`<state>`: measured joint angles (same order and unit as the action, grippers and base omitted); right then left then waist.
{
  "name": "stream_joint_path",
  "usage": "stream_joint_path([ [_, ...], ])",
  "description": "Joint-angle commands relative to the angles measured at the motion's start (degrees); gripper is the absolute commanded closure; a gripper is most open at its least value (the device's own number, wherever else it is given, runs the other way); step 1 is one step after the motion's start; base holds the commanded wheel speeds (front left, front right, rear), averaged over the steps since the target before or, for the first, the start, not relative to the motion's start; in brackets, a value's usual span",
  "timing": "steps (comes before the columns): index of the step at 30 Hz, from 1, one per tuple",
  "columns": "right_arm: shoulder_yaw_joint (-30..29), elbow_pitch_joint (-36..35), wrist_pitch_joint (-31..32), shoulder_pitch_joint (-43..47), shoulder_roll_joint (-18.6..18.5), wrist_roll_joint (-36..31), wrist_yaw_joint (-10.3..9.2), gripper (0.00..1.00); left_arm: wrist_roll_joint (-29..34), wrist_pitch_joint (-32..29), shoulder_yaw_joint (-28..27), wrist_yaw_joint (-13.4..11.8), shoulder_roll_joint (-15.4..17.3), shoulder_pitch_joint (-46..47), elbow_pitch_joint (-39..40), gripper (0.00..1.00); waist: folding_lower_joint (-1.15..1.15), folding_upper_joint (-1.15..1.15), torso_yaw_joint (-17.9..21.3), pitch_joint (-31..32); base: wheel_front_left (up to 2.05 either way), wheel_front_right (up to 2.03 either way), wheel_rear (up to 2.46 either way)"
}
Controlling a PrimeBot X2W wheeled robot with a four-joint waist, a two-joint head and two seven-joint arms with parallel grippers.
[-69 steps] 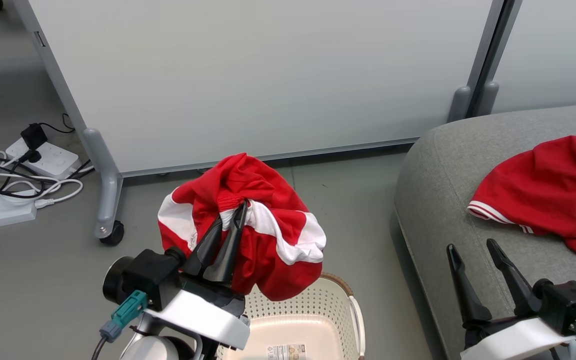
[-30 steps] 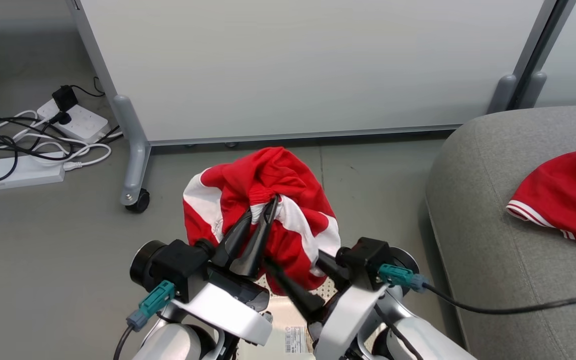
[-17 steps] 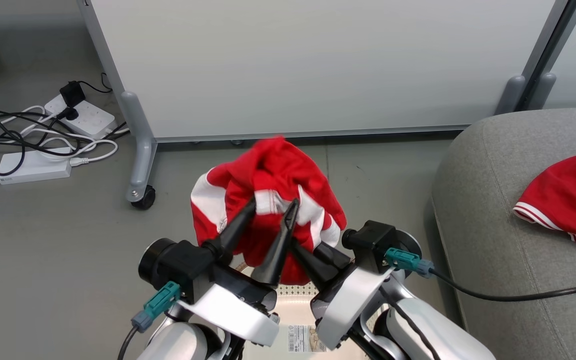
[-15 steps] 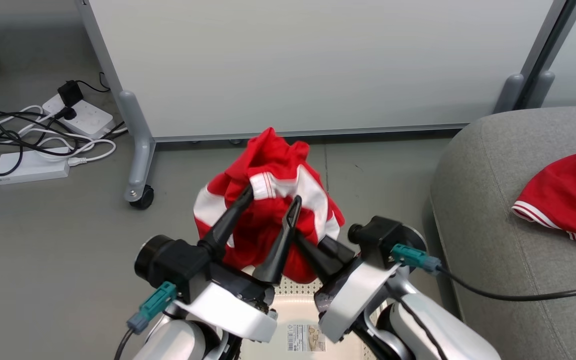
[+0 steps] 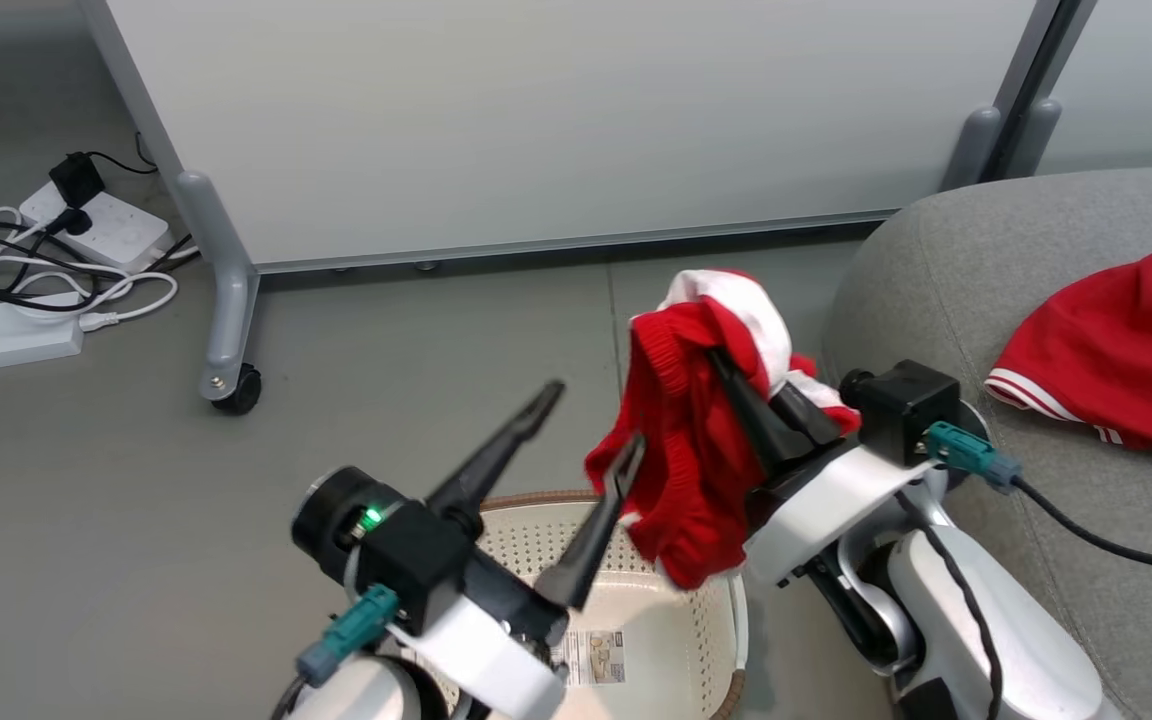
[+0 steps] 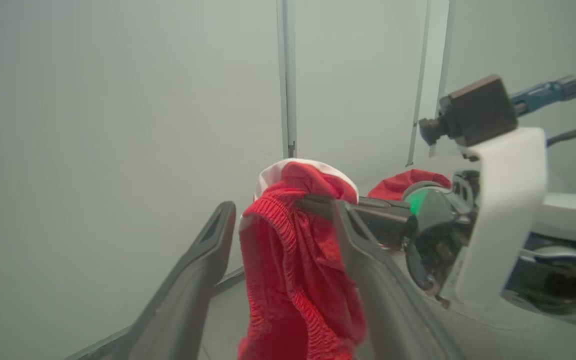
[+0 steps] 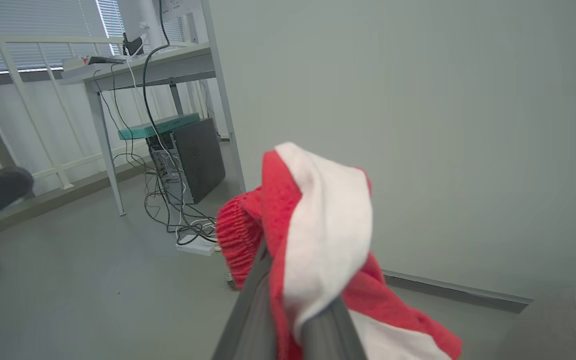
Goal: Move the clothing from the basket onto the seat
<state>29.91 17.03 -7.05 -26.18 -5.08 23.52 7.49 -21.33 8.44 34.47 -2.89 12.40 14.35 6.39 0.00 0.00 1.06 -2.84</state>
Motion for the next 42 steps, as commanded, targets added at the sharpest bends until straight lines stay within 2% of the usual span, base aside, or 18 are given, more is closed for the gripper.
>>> stream_joint_path([
  [1, -1.34, -0.11, 0.43, 1.01, -0.52, -0.59, 0.01, 1.0, 0.22, -1.25, 1.3, 1.11, 0.94, -1.06, -0.91, 0.0, 0.0, 0.0, 0.49, -0.29, 0.0, 0.0, 0.0],
  [6, -4.23, -0.2, 1.21, 2.38, -1.19, -1.56, 0.01, 1.0, 0.39, -3.83, 5.38, 3.77, 1.76, -2.14, -3.74, 0.0, 0.0, 0.0, 1.42, -0.83, 0.0, 0.0, 0.0],
  [14, -5.77, -0.59, 1.33, 3.03, -0.92, -1.51, 0.01, 1.0, 0.66, -3.44, 6.87, 4.54, 2.06, -1.96, -5.12, 0.0, 0.0, 0.0, 4.59, -1.23, 0.0, 0.0, 0.0],
  [23, -7.37, -1.33, 0.97, 2.92, -0.37, -1.19, 0.01, 1.0, 0.62, -4.05, 7.88, 4.86, 2.14, -1.12, -4.63, 0.0, 0.0, 0.0, 14.1, -2.6, 0.0, 0.0, 0.0],
  [38, -13.13, -2.79, -0.98, 6.07, 0.47, -0.99, 0.01, 1.0, 0.54, -6.78, 8.03, 5.34, 4.61, 0.79, -1.97, 0.0, 0.0, 0.0, 30.14, -7.79, 0.0, 0.0, 0.0],
  [42, -16.34, -3.45, -2.31, 7.74, 0.81, -1.04, 0.02, 1.0, 0.53, -8.05, 9.25, 6.7, 4.58, 2.62, -1.77, 0.0, 0.0, 0.0, 31.32, -9.43, 0.0, 0.0, 0.0],
])
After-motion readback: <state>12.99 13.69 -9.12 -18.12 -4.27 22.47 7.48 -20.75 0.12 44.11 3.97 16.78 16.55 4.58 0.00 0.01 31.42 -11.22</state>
